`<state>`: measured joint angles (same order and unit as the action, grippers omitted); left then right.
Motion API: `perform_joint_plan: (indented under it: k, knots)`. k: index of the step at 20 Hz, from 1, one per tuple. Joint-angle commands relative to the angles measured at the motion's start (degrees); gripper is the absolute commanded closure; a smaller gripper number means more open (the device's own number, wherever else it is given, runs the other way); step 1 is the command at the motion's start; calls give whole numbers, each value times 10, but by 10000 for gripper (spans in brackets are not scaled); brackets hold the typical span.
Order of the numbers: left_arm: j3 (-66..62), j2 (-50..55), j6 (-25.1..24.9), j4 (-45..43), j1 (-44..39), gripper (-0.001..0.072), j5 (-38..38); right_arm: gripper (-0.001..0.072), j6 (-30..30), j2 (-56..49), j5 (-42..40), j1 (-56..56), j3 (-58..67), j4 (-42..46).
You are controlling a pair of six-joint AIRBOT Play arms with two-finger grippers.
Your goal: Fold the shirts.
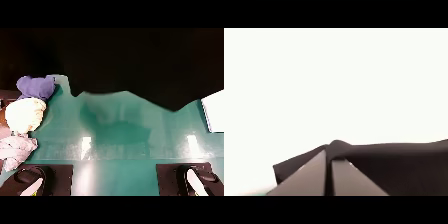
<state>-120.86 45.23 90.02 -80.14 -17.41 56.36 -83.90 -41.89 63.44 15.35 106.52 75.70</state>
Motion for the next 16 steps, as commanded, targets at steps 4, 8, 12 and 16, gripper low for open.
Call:
perform_joint_plan:
  k: [4,8,12,16]
  knots:
    - [14,-41,0,33,1,685,-47,697,-1,-88,97,5,165,4]
    - [105,-30,0,-17,1,685,-23,697,-23,-117,134,5,100,3]
    - [170,71,0,-78,1,685,131,696,-37,-177,219,4,-5,3]
    - [231,216,-31,-83,1,685,176,696,-37,-248,213,-37,-107,4]
